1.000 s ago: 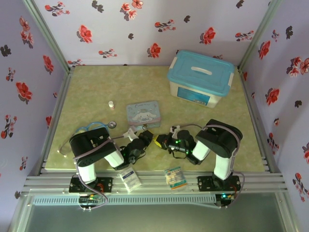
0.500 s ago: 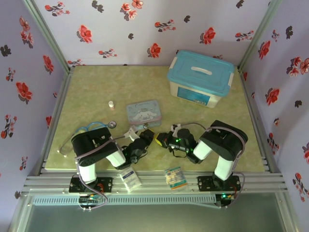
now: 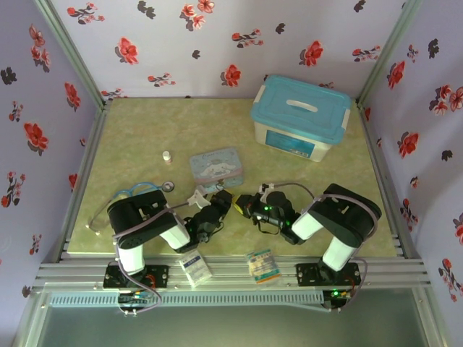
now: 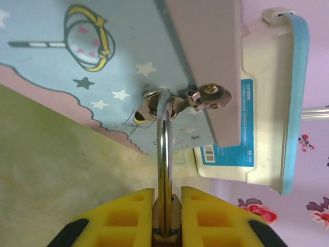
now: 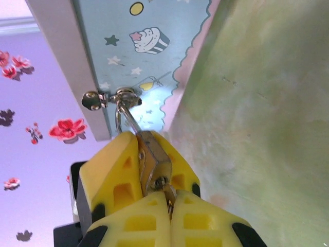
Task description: Unlock a padlock with a key
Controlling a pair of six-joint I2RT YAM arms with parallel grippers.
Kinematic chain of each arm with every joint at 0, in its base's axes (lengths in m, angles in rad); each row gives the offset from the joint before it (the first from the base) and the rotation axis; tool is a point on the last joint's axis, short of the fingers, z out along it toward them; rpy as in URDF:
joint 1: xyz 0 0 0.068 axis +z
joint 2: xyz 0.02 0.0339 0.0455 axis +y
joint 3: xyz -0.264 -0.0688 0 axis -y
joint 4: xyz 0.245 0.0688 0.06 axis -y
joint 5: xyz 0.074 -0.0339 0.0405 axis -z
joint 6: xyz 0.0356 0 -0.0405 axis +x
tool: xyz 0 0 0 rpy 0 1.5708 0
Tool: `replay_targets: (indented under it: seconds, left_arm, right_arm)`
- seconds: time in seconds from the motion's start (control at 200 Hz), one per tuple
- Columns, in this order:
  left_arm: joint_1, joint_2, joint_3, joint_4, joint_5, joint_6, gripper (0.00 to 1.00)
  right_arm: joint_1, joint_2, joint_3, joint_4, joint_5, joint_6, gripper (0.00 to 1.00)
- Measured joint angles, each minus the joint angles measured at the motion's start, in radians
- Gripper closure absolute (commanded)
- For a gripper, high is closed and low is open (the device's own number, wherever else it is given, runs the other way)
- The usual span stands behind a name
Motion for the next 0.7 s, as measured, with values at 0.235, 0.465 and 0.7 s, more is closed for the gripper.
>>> replay_targets:
  seconds: [0.235, 0.465, 0.7]
  left_arm:
    - [0.0, 0.0, 0.008, -0.012, -0.004, -0.003, 1.0]
    - [0.0, 0.0, 0.013, -0.013, -0.006, -0.007, 1.0]
    - [-0.001, 0.026, 0.013, -0.024, -0.007, -0.009, 1.0]
  right_arm:
    - [0.008, 0.002, -0.001, 0.011, 0.03, 0.002, 1.0]
    - [0.006, -0.004, -0.001, -0.001, 0.037, -0.087, 1.0]
    - [0.018, 0.063, -0.002, 0.055, 0.05, -0.061, 1.0]
